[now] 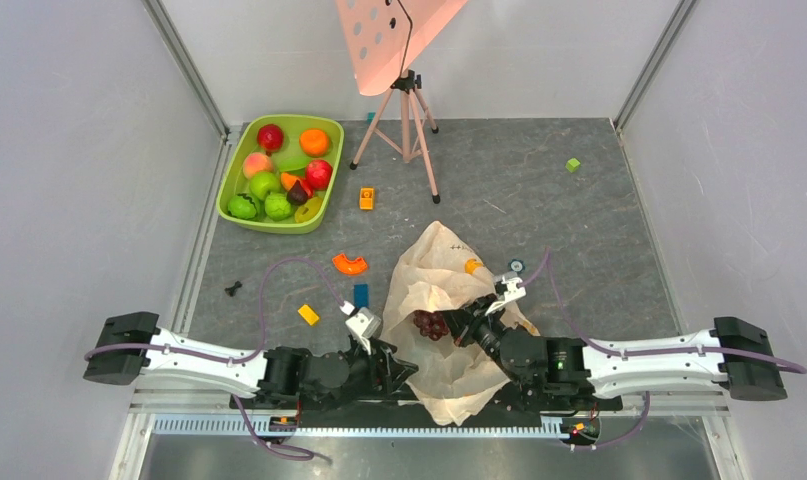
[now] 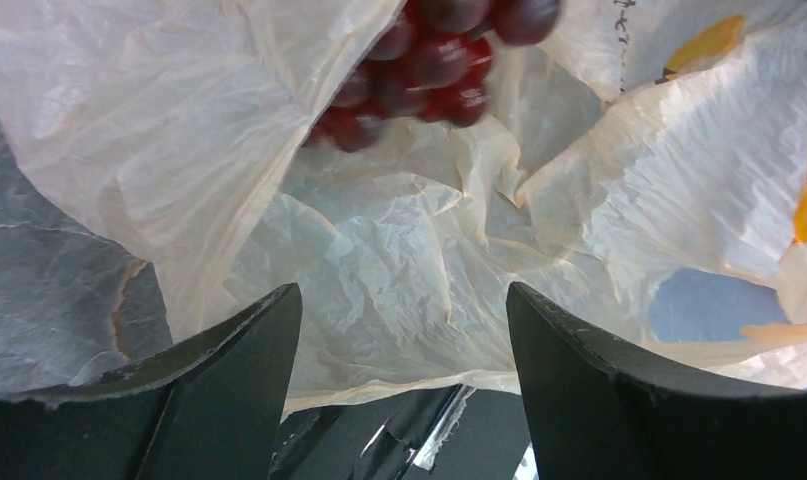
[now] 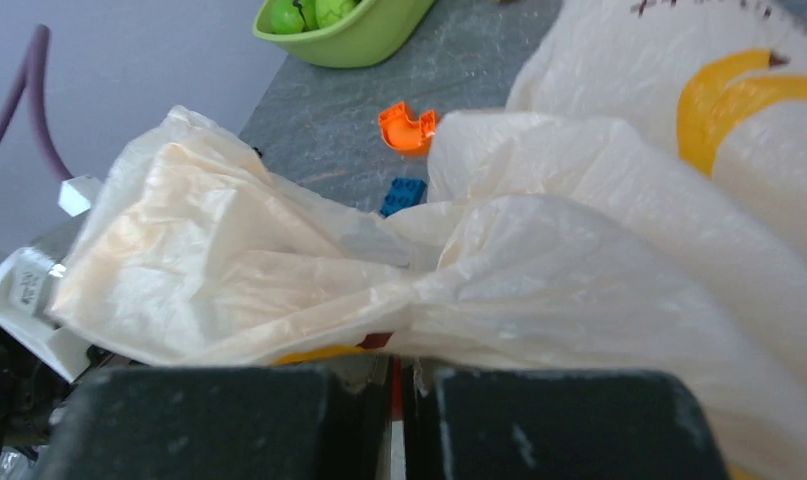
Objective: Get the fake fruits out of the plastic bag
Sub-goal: Take out the fake fruit from the plastic bag.
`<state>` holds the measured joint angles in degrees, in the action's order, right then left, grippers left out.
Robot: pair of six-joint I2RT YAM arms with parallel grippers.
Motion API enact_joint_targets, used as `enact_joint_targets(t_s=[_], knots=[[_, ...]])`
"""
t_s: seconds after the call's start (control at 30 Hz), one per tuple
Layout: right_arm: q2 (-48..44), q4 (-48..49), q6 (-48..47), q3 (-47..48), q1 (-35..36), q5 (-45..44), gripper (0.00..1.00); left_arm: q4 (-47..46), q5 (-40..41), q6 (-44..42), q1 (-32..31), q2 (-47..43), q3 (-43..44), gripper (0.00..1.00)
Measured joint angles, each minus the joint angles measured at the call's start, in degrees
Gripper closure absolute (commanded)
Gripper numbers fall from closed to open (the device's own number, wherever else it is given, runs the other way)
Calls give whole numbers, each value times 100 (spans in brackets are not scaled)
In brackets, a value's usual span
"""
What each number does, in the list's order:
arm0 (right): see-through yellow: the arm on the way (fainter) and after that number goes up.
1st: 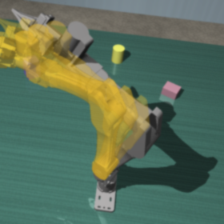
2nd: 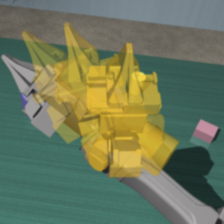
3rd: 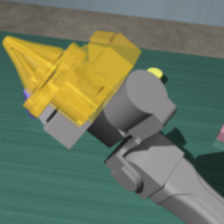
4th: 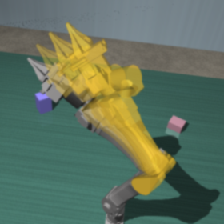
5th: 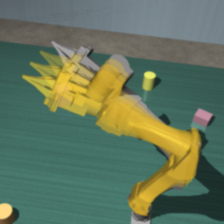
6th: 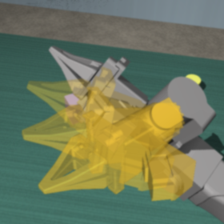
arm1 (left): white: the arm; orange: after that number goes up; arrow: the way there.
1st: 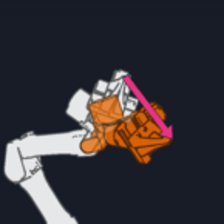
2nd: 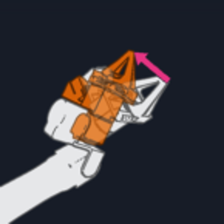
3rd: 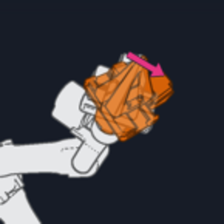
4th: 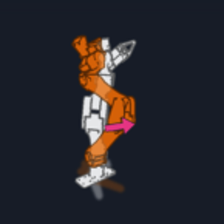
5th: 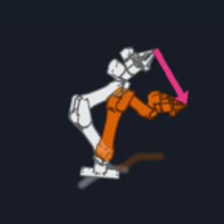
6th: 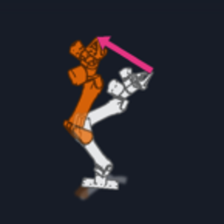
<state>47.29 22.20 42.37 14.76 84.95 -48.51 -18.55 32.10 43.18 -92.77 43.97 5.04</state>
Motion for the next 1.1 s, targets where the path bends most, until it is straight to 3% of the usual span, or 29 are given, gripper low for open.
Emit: enact_joint_targets(t_s=[0.17,0.47,1.1], knots=[[-378,-407,-745,479,9,111,100,435,254,0,0,-511,-59,18],[-640,-1121,-1814,1596,9,942,100,763,472,11,0,-597,-74,18],[-761,-2476,-3012,3268,9,3200,100,946,568,28,0,-627,-74,14]])
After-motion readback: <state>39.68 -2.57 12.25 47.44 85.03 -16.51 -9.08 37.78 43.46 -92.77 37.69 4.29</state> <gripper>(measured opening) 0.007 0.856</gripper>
